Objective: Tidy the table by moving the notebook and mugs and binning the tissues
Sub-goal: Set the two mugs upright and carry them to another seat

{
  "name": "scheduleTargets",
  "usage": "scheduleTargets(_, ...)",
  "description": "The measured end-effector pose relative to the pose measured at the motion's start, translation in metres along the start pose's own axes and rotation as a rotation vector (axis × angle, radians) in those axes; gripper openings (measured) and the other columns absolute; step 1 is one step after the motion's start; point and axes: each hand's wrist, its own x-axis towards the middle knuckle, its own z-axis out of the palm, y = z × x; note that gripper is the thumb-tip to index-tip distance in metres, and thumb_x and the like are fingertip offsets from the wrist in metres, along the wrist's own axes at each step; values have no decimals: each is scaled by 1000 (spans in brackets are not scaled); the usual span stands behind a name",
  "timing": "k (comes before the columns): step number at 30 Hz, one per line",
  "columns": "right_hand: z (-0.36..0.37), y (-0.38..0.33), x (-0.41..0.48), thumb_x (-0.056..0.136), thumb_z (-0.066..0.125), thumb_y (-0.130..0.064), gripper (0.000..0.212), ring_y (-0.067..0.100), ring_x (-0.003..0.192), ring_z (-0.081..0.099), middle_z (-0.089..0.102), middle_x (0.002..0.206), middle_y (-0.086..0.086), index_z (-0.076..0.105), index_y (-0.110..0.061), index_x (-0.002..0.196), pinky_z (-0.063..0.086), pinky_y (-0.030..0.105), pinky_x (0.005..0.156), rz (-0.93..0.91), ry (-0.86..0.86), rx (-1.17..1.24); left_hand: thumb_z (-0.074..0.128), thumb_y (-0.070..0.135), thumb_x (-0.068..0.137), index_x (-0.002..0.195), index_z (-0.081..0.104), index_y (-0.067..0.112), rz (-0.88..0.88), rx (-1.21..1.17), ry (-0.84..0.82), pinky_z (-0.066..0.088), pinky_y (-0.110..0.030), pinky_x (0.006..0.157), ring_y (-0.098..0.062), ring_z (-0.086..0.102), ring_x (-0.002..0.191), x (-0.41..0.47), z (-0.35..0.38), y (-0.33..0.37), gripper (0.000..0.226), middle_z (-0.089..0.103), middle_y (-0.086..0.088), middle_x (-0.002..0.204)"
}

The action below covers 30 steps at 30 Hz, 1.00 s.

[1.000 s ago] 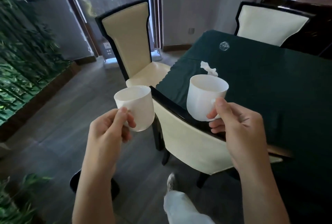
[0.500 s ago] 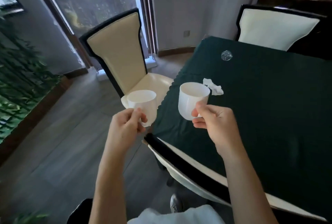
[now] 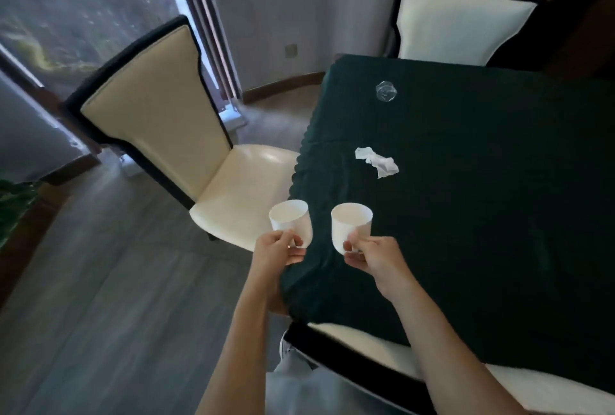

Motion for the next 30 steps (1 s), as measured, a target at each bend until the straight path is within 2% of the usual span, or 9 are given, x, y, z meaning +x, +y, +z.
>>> scheduleTargets(2,3,10,6,95,73,-16,19,22,89,77,76,109,15,79,2,92,64,36,86,27,13,7,54,17,105,75,70,4,-21,40,-28,63,-28,66,-16,74,63,17,0,-6,37,74,-10,79)
scheduleTargets(5,5,22,15,95,73,-19,22,22,90,77,75,109,12,81,1,88,64,27,76,50,46,-3,54,18,105,76,70,5,-52,56,-74,63,-24,64,-12,74,61,34,0,-17,36,74,-7,76)
scheduleTargets(8,11,33,21,96,72,-18,22,23,97,75,75,112,13,80,2,94,63,31,84,95,73,28,56,18,105,77,73,6,-67,82,-145,62,-24,65,-13,77,68,38,-1,-33,35,77,-10,83)
scheduleTargets(13,12,44,22,97,68,-6,16,33,115,68,73,119,21,72,6,106,60,36,87,234,22,219,60,18,104,88,77,16,-82,70,-262,64,-31,78,-23,79,86,34,-4,-57,24,80,-12,93)
scheduleTargets(18,8,51,19,97,63,3,15,33,107,68,71,114,18,65,8,111,59,36,81,350,23,245,61,13,103,94,76,14,-86,155,-370,62,-24,75,-19,76,89,32,-11,-70,18,79,-14,103)
scheduleTargets(20,7,53,18,96,63,5,14,35,110,66,70,116,18,66,6,109,60,39,85,385,45,202,63,14,102,93,77,15,-88,177,-381,63,-26,78,-19,75,88,34,-15,-72,17,79,-17,104)
scheduleTargets(24,3,56,19,92,69,6,17,36,114,66,67,118,21,69,7,109,58,43,94,388,90,157,70,21,98,80,79,25,-50,253,-360,61,-29,81,-19,73,86,34,-21,-71,21,80,-20,95)
scheduleTargets(27,1,57,17,86,78,2,19,31,109,71,73,117,21,75,3,105,61,37,86,364,126,56,74,27,94,74,81,30,4,338,-333,61,-36,80,-17,70,78,35,-27,-69,22,79,-10,78)
scheduleTargets(30,-4,52,20,79,84,-5,21,21,97,72,78,111,15,79,-5,100,61,31,79,339,107,-175,74,38,92,72,82,35,55,436,-354,61,-38,77,-12,68,70,41,-35,-63,21,76,3,68)
